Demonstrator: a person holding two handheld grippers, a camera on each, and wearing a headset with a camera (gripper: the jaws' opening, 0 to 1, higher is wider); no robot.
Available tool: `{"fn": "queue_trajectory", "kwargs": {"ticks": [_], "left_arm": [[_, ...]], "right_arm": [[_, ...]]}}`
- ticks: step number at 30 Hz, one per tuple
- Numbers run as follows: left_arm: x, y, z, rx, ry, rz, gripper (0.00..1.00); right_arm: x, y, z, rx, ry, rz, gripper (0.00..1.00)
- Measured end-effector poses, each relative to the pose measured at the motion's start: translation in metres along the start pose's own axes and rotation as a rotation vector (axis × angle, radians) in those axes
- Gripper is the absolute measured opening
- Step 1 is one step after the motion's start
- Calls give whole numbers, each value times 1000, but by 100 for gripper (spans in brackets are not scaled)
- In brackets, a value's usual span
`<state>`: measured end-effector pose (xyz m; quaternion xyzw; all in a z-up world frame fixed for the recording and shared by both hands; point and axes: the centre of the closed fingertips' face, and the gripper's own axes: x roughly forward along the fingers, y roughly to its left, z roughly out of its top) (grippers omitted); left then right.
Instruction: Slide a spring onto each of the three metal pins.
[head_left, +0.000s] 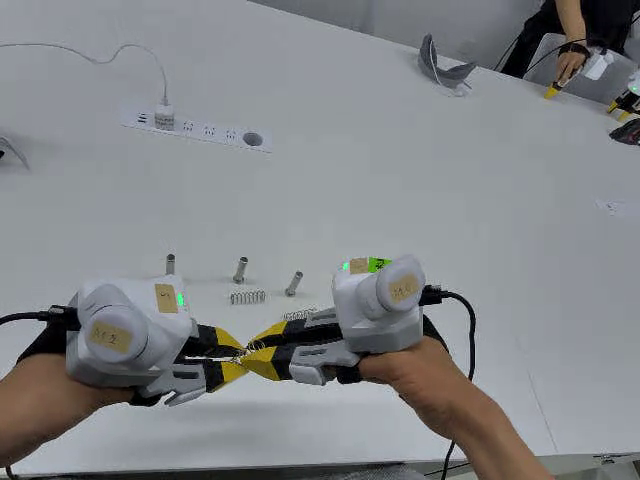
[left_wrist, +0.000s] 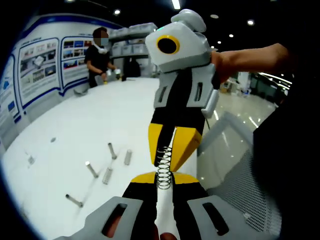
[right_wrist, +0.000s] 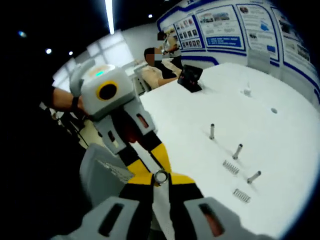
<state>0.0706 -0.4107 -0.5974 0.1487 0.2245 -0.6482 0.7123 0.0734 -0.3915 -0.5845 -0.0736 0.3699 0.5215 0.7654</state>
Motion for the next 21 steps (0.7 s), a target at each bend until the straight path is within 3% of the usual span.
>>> {"fn": "queue_trajectory", "kwargs": {"ticks": [9, 21], "left_arm": [[-4, -1, 2, 33, 1, -12, 10], [-11, -1, -3, 44, 28, -14, 10]], "right_arm": [[1, 5, -1, -187, 147, 58, 13], [11, 10, 4, -304, 209, 68, 13]]}}
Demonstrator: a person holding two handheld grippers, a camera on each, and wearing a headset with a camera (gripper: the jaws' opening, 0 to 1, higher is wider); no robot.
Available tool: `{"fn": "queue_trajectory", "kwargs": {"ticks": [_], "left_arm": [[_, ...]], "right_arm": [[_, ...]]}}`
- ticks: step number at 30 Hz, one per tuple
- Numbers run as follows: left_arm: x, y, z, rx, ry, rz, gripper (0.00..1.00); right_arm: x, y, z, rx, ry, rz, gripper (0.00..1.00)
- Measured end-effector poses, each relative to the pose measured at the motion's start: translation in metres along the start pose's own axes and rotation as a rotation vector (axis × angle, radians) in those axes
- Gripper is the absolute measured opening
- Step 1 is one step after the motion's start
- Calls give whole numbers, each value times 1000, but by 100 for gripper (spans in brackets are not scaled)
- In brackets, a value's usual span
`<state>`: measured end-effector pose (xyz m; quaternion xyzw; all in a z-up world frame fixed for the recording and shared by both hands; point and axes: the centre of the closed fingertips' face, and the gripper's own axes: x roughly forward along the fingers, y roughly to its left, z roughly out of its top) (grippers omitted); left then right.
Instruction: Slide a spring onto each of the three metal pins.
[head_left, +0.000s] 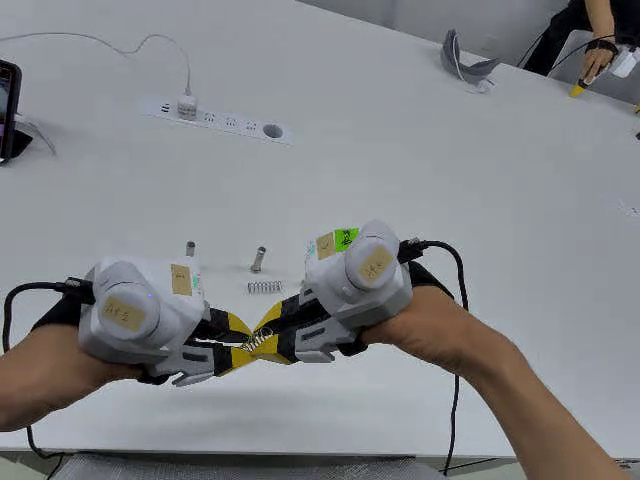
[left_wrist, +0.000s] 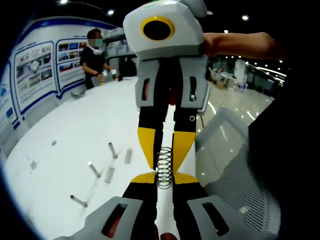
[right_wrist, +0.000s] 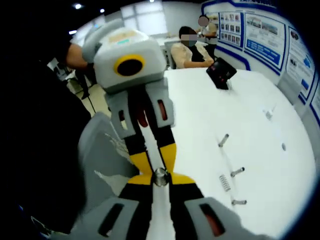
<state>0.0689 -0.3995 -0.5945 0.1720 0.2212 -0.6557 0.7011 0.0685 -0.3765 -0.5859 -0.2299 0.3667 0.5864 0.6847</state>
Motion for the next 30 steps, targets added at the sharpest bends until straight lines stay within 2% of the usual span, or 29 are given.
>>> {"fn": "queue_trajectory", "kwargs": {"ticks": [12, 18, 25, 30], "left_arm": [[-6, -2, -5, -1, 17, -13, 10], [-10, 5, -3, -40, -13, 5, 10], [-10, 8, -3, -57, -23, 19, 11], [-13, 12, -9, -109, -36, 36, 16]], "right_arm": [[5, 4, 7, -79, 29, 22, 12], [3, -1, 11, -82, 15, 6, 12], [4, -4, 11, -82, 8, 5, 12], [3, -8, 12, -77, 1, 0, 12]]}}
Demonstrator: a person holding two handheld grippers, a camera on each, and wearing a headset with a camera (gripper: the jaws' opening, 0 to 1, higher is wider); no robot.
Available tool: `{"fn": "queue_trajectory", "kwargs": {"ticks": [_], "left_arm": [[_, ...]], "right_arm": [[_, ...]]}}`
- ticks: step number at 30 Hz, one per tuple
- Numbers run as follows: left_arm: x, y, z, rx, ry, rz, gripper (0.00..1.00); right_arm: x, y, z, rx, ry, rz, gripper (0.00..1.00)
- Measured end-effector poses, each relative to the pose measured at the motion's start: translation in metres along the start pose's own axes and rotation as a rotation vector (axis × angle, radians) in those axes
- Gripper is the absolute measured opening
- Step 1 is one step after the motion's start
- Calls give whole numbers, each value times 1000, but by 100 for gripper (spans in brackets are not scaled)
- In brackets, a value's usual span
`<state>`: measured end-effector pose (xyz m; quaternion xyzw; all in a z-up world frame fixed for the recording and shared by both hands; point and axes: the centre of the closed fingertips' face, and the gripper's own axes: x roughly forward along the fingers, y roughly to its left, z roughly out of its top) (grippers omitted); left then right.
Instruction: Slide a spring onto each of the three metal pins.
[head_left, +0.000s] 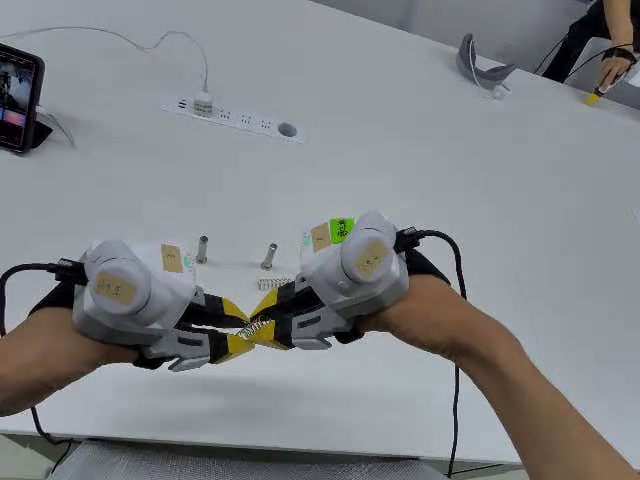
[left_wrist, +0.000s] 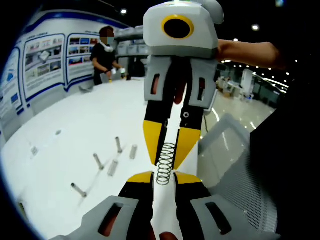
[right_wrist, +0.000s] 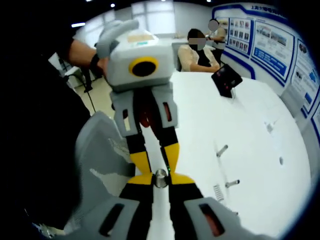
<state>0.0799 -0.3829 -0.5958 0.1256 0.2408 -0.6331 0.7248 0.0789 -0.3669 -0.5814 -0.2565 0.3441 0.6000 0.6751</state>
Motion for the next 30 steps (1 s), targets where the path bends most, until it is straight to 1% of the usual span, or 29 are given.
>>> {"fn": "queue_trajectory", "kwargs": {"ticks": [2, 5, 8, 12, 14, 16, 18, 21, 25, 28, 30], "left_arm": [[-2, 1, -5, -15, 6, 13, 18], [-6, 3, -9, -44, -2, 28, 19], [-12, 10, -14, -77, -8, 57, 20], [-18, 19, -21, -98, -1, 96, 21], [-22, 25, -22, -119, -10, 118, 22], [-26, 30, -23, -157, -30, 138, 23], [-31, 34, -26, -162, -28, 159, 23], [-36, 39, -34, -177, -14, 190, 27], [-43, 45, -40, -197, -12, 222, 31], [-48, 50, -44, -216, -12, 250, 33], [-51, 53, -46, -225, -14, 263, 34]], "right_arm": [[0, -1, -1, 5, -4, 1, 12], [0, -3, -4, 13, -4, -1, 12], [1, -5, -10, 9, 13, -11, 12], [1, -6, -13, 18, 10, -11, 12], [2, -8, -17, 11, 21, -21, 12], [3, -10, -20, 3, 26, -35, 12], [4, -11, -24, 5, 28, -38, 12], [6, -13, -27, 1, 36, -41, 12], [7, -16, -30, 2, 41, -42, 12], [7, -21, -32, 6, 47, -48, 12], [7, -26, -32, 9, 49, -61, 12]]}}
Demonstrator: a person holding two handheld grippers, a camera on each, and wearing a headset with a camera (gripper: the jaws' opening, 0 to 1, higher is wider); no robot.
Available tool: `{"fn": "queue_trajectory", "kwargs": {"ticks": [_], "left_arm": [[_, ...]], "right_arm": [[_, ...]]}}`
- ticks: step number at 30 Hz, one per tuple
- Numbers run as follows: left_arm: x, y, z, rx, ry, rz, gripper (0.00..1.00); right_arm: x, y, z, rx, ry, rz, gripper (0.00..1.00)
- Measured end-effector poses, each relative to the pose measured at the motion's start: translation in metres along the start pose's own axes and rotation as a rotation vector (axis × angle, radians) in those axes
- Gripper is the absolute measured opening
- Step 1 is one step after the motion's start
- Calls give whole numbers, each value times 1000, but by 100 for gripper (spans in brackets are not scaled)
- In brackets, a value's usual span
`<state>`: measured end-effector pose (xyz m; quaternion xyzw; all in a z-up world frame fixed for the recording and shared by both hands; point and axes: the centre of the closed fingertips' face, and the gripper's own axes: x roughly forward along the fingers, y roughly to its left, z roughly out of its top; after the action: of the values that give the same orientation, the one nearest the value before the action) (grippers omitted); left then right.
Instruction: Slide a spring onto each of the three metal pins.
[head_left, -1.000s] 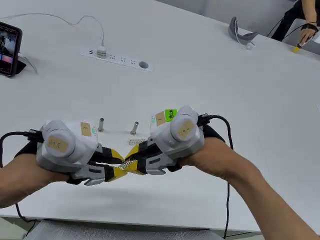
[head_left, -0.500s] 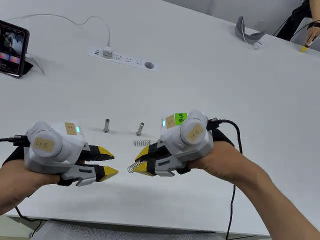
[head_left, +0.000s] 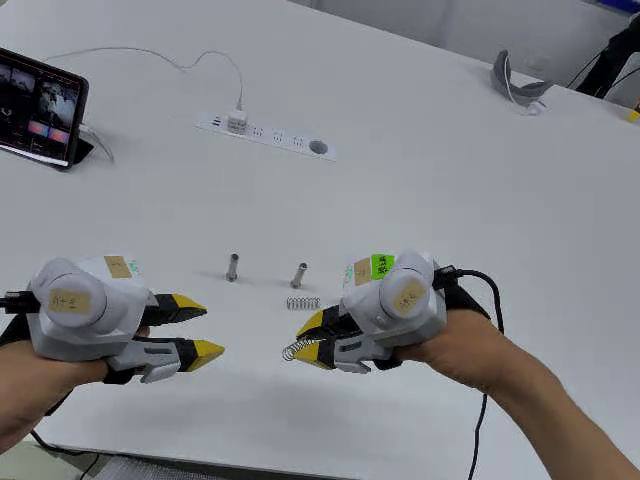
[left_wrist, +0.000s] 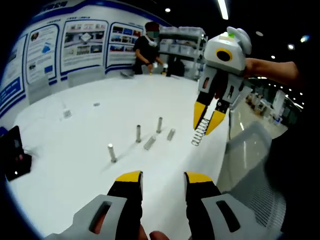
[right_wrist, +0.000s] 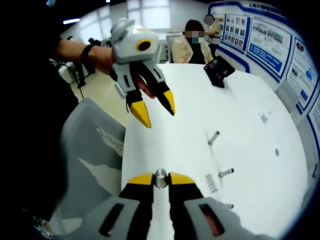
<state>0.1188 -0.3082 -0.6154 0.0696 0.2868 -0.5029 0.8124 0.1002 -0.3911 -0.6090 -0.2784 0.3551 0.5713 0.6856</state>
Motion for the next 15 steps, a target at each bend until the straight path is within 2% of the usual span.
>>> {"fn": "queue_trajectory", "kwargs": {"ticks": [15], "left_arm": [[-12, 30, -6, -54, -16, 102, 47]], "right_arm": [[3, -30, 3, -8, 6, -23, 12]]}}
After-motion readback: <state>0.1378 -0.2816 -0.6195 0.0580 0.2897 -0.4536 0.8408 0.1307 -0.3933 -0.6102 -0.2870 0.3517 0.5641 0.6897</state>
